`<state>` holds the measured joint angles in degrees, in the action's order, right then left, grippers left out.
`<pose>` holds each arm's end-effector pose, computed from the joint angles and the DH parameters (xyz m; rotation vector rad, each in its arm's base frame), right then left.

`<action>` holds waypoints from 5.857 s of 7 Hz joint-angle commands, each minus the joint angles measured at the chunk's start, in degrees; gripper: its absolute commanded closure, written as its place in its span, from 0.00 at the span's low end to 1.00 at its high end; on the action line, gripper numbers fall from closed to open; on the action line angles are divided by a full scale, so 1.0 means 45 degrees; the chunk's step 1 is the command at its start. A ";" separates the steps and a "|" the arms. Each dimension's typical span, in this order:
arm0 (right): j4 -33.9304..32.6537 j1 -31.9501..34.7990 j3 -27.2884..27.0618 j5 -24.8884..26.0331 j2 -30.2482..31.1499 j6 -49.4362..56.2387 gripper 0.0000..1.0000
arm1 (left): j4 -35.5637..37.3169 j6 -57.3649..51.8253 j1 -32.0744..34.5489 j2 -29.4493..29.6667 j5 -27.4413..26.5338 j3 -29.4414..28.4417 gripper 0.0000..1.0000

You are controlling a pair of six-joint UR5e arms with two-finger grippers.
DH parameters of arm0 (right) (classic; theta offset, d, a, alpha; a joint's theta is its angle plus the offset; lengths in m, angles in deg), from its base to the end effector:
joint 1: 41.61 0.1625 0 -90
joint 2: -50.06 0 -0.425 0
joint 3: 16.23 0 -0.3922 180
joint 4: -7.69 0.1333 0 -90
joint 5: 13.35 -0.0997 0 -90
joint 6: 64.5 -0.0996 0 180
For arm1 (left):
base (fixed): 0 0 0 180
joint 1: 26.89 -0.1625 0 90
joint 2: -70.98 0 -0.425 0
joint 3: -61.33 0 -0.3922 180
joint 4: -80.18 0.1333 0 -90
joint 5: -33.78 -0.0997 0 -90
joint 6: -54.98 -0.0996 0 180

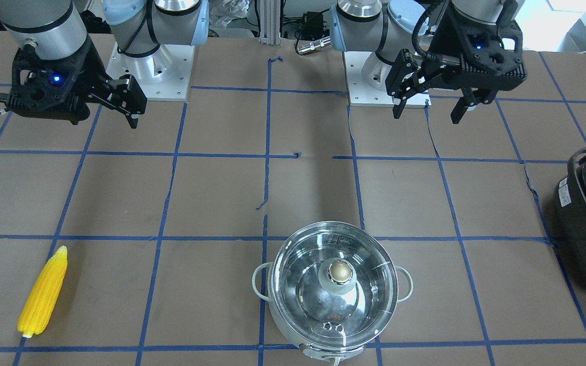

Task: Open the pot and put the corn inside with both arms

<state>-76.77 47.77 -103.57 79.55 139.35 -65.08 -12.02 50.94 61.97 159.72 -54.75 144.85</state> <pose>0.1229 -0.4919 0.4953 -0.0299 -3.0894 -0.0968 -0.1261 -0.4907 0.5507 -0.0808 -3.1156 0.1524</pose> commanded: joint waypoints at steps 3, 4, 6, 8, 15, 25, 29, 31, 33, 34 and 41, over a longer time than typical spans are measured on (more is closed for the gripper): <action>0.0038 0.0000 -0.0083 0.0193 0.0001 0.0011 0.00 | 0.0059 0.0018 -0.0059 0.0045 0.0045 -0.0062 0.00; 0.0000 0.0000 -0.0084 0.0079 0.0001 0.0011 0.00 | 0.0117 0.0559 -0.0059 0.0142 0.0045 -0.0160 0.00; 0.0000 0.0000 -0.0025 0.0059 0.0001 0.0011 0.00 | 0.0332 0.1697 -0.0040 0.0398 -0.0209 -0.0219 0.00; -0.0039 0.0000 -0.0083 0.0097 0.0001 0.0011 0.00 | 0.0332 0.1912 -0.0040 0.0514 -0.0170 -0.0200 0.00; -0.0117 0.0000 -0.0102 0.0019 -0.0019 0.0011 0.00 | 0.4148 0.1735 0.0699 0.2558 0.1129 -0.0239 0.00; -0.2783 -0.1479 -0.0474 0.0624 -0.1832 -0.0147 0.00 | 0.5293 0.4022 0.2421 0.6957 -0.0947 -0.2017 0.00; -0.5695 -0.2929 -0.1760 0.0547 -0.3003 0.0636 0.00 | 0.5274 0.4041 0.2421 0.7097 -0.0913 -0.1919 0.22; -0.6676 -0.2988 -0.1841 0.0547 -0.3415 0.0617 0.00 | 0.5274 0.4099 0.2421 0.6883 -0.0756 -0.1899 0.51; -0.7731 -0.3473 -0.1822 0.0430 -0.4351 0.0655 0.00 | 0.5216 0.4081 0.2421 0.6765 -0.0776 -0.1880 0.65; -0.8373 -0.3708 -0.1822 0.0352 -0.4645 0.0694 0.00 | 0.5176 0.4022 0.2421 0.6783 -0.0756 -0.1880 0.73; -1.0781 -0.3827 -0.1666 -0.0156 -0.7283 0.1006 0.00 | 0.2911 0.0481 -0.1475 0.5184 -0.0894 -0.2099 0.77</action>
<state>-125.01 30.76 -111.17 78.92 107.68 -61.19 1.61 59.52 60.49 184.06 -58.60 133.55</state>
